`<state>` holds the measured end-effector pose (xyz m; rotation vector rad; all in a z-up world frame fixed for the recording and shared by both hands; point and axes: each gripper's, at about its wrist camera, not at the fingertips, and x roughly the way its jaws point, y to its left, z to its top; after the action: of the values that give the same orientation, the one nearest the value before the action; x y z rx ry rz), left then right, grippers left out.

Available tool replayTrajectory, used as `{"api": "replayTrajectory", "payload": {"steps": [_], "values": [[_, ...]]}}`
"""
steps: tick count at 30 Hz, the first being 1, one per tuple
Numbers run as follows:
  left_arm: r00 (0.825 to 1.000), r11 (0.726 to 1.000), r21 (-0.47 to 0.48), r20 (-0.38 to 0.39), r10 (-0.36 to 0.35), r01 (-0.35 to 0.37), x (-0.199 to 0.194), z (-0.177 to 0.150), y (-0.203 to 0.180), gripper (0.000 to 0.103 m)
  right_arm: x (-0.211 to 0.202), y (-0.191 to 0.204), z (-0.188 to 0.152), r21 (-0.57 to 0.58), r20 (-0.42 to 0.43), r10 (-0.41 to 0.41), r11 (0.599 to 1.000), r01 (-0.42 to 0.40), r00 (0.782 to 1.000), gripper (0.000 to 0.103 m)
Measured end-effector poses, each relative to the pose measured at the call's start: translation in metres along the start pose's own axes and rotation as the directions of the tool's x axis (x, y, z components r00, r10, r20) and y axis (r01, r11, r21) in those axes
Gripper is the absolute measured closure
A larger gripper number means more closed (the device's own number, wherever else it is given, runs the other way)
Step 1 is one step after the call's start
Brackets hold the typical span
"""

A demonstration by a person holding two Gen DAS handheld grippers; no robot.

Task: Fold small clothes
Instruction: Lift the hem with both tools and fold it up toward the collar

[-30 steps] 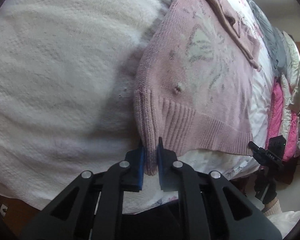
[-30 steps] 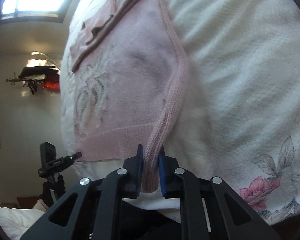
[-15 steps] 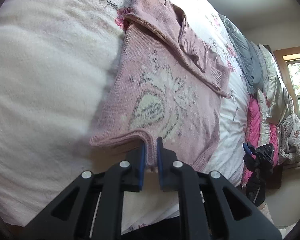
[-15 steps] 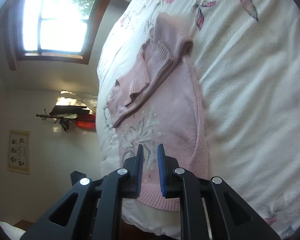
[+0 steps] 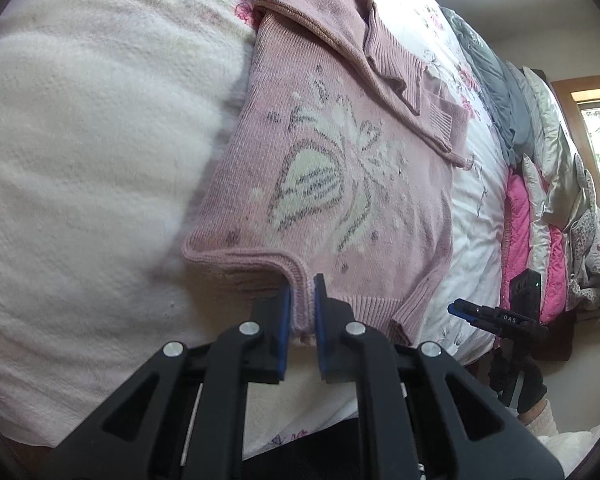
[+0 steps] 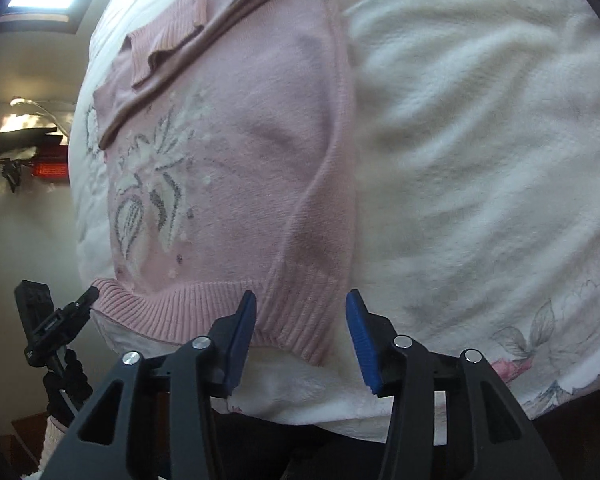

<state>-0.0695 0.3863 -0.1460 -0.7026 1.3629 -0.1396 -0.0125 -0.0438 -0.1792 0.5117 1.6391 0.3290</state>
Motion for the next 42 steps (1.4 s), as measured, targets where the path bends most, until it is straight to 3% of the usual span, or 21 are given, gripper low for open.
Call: {"api": "replayTrajectory", "payload": {"steps": [6, 9, 14, 15, 17, 18, 20, 21, 25, 28, 31, 35, 37, 38, 40, 42], "values": [[1.0, 1.0, 0.005, -0.028, 0.009, -0.009, 0.006, -0.018, 0.01, 0.094, 0.04, 0.042, -0.01, 0.007, -0.085, -0.187, 0.982, 0.188, 0.979, 0.043], [0.999, 1.0, 0.004, -0.044, 0.003, -0.003, 0.013, -0.021, 0.014, 0.093, 0.065, 0.042, -0.015, 0.07, -0.121, -0.228, 0.969, 0.237, 0.966, 0.042], [0.997, 0.999, 0.048, -0.082, 0.005, -0.001, 0.02, -0.021, 0.014, 0.093, 0.091, 0.042, -0.015, 0.109, -0.1, -0.282, 0.95, 0.292, 0.954, 0.036], [0.996, 0.999, 0.052, -0.086, 0.001, 0.004, 0.021, -0.02, 0.015, 0.093, 0.094, 0.041, -0.015, 0.106, -0.098, -0.299, 0.945, 0.309, 0.949, 0.038], [0.996, 0.998, 0.057, -0.088, -0.005, 0.01, 0.021, -0.018, 0.016, 0.093, 0.092, 0.037, -0.017, 0.12, -0.084, -0.315, 0.939, 0.323, 0.945, 0.056], [0.996, 0.998, 0.058, -0.088, -0.01, 0.015, 0.021, -0.017, 0.017, 0.093, 0.088, 0.032, -0.018, 0.128, -0.076, -0.3, 0.943, 0.307, 0.951, 0.059], [0.996, 0.998, 0.057, -0.089, -0.019, 0.024, 0.021, -0.016, 0.018, 0.093, 0.078, 0.018, -0.021, 0.159, -0.066, -0.246, 0.954, 0.253, 0.967, 0.08], [0.996, 0.998, 0.059, -0.09, -0.022, 0.027, 0.021, -0.015, 0.019, 0.093, 0.071, 0.007, -0.023, 0.186, -0.062, -0.202, 0.96, 0.21, 0.977, 0.084], [0.995, 0.998, 0.054, -0.09, -0.039, 0.044, 0.019, -0.013, 0.018, 0.093, 0.031, -0.031, -0.037, 0.295, 0.013, -0.011, 0.955, 0.006, 1.0, 0.086], [0.995, 0.997, 0.044, -0.085, -0.055, 0.059, 0.018, -0.011, 0.016, 0.093, -0.001, -0.06, -0.045, 0.356, 0.107, 0.139, 0.919, -0.169, 0.984, 0.087], [0.994, 0.996, 0.034, -0.076, -0.074, 0.077, 0.014, -0.009, 0.012, 0.093, -0.031, -0.081, -0.048, 0.376, 0.217, 0.286, 0.858, -0.351, 0.933, 0.09], [0.993, 0.994, 0.02, -0.047, -0.109, 0.11, 0.004, -0.003, 0.005, 0.093, -0.064, -0.095, -0.036, 0.324, 0.352, 0.46, 0.758, -0.567, 0.815, 0.092], [0.992, 0.992, 0.008, -0.025, -0.124, 0.124, 0.001, 0.002, 0.001, 0.093, -0.074, -0.098, -0.024, 0.301, 0.374, 0.477, 0.749, -0.59, 0.796, 0.092], [0.992, 0.992, 0.005, -0.019, -0.123, 0.123, 0.0, 0.006, -0.001, 0.092, -0.08, -0.096, -0.015, 0.284, 0.363, 0.466, 0.769, -0.572, 0.807, 0.089], [0.994, 0.994, 0.012, -0.011, -0.109, 0.109, 0.0, 0.011, -0.005, 0.092, -0.082, -0.078, 0.001, 0.244, 0.296, 0.368, 0.863, -0.442, 0.882, 0.079], [0.995, 0.995, 0.018, -0.017, -0.094, 0.094, 0.001, 0.014, -0.009, 0.092, -0.077, -0.065, 0.011, 0.201, 0.217, 0.276, 0.926, -0.32, 0.936, 0.066]]}}
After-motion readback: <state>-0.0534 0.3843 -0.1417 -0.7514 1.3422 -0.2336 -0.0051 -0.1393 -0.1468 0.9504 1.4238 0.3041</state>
